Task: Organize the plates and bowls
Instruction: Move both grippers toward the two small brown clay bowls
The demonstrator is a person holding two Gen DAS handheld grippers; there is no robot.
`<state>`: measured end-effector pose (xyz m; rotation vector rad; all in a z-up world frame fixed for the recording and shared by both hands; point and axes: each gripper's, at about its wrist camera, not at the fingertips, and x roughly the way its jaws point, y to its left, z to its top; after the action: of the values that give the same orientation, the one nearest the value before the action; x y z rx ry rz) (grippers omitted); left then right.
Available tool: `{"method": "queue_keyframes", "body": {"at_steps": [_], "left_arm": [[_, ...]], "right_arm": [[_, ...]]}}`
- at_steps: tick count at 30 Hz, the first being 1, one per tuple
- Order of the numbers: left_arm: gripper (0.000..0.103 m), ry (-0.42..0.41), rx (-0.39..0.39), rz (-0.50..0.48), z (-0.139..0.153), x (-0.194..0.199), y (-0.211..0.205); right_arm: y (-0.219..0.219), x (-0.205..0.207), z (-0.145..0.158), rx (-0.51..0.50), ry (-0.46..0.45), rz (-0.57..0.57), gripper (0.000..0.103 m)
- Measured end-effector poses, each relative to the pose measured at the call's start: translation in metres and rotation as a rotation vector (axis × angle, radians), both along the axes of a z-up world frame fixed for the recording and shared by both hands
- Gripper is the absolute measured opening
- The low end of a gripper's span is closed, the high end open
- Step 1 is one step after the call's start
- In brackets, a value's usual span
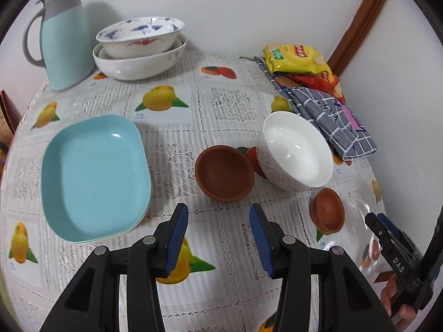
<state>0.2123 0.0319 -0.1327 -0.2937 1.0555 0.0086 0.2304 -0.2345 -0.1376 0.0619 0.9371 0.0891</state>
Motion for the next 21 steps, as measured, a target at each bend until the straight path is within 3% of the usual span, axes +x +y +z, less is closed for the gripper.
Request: {"method": "queue_keyframes", "body": {"at_steps": [6, 21], "left_arm": [[0.044, 0.049, -0.016, 0.038, -0.022, 0.010, 0.004], [0.048, 0.087, 0.024, 0.050, -0.044, 0.046, -0.004]], "right_arm": [[0.006, 0.007, -0.018, 0.011, 0.035, 0.007, 0.052], [0.016, 0.031, -0.049, -0.003, 0.100, 0.004, 0.052]]}}
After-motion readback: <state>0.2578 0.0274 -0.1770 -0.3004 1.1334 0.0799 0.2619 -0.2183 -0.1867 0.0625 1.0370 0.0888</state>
